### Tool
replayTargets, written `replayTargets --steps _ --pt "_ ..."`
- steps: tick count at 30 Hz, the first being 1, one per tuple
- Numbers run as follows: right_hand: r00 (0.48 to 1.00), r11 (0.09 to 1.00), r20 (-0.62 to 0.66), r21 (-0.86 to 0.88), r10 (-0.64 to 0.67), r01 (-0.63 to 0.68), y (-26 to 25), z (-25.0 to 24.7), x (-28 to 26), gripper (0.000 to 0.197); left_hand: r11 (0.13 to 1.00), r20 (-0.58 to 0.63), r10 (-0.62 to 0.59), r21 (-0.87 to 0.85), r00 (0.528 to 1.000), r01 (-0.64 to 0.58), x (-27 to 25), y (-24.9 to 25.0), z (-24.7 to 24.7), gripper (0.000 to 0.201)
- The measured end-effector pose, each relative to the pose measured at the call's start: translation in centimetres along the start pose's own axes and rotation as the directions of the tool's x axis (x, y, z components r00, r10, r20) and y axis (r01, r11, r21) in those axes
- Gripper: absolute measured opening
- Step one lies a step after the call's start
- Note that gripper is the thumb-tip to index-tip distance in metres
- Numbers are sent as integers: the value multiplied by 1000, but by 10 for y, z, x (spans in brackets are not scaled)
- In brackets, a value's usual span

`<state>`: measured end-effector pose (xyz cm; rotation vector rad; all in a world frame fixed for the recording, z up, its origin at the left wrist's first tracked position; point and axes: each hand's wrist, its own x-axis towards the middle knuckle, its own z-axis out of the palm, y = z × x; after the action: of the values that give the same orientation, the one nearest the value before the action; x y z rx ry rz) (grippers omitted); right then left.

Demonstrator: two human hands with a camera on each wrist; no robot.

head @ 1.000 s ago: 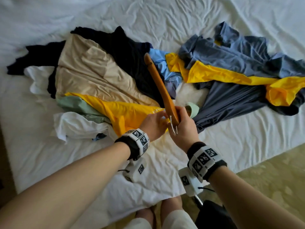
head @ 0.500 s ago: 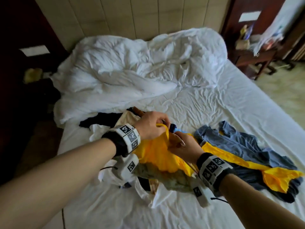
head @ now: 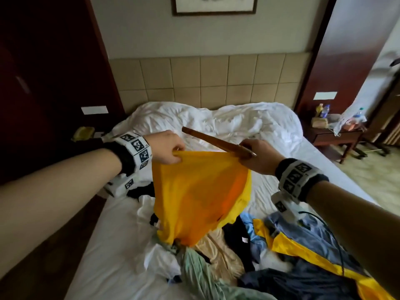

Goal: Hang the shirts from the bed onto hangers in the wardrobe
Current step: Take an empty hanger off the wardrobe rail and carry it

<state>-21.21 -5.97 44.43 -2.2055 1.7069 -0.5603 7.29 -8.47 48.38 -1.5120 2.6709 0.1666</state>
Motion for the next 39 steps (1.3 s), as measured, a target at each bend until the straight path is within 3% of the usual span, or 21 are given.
replayTargets --steps 5,8,10,14,17,21,23,28,36,39 --pt "996 998 -87 -54 -27 23 -27 -41 13 20 961 130 12 271 991 -47 -23 -20 -15 12" --pt "994 999 -105 -51 -23 18 -36 -46 12 15 839 145 3 539 989 -82 -31 -21 -20 18" --pt "998 999 -70 -49 8 -11 -35 -40 9 9 784 119 12 615 993 -83 -33 -26 -16 23" --pt "996 995 -10 54 90 -90 -22 -24 3 20 748 34 68 660 997 -73 -31 -32 -11 29" --pt "978 944 41 256 203 -207 -12 -8 -3 6 750 -5 132 655 991 -97 -27 -26 -12 36" --pt "962 851 37 457 271 -257 3 13 -7 27 787 52 124 603 991 -129 -18 -14 -12 44" --pt "969 809 -19 555 246 -195 -3 11 -14 29 778 117 102 610 988 -153 -15 -8 -14 46" --pt "959 574 -234 812 159 103 -36 -14 -26 23 716 229 34 674 973 -184 -6 3 -14 43" --pt "931 270 -362 902 45 337 -96 -38 -30 22 688 283 37 688 958 -230 1 3 -11 49" --pt "923 251 -383 897 35 363 -106 -33 -23 26 690 273 89 676 958 -257 0 4 -9 49"
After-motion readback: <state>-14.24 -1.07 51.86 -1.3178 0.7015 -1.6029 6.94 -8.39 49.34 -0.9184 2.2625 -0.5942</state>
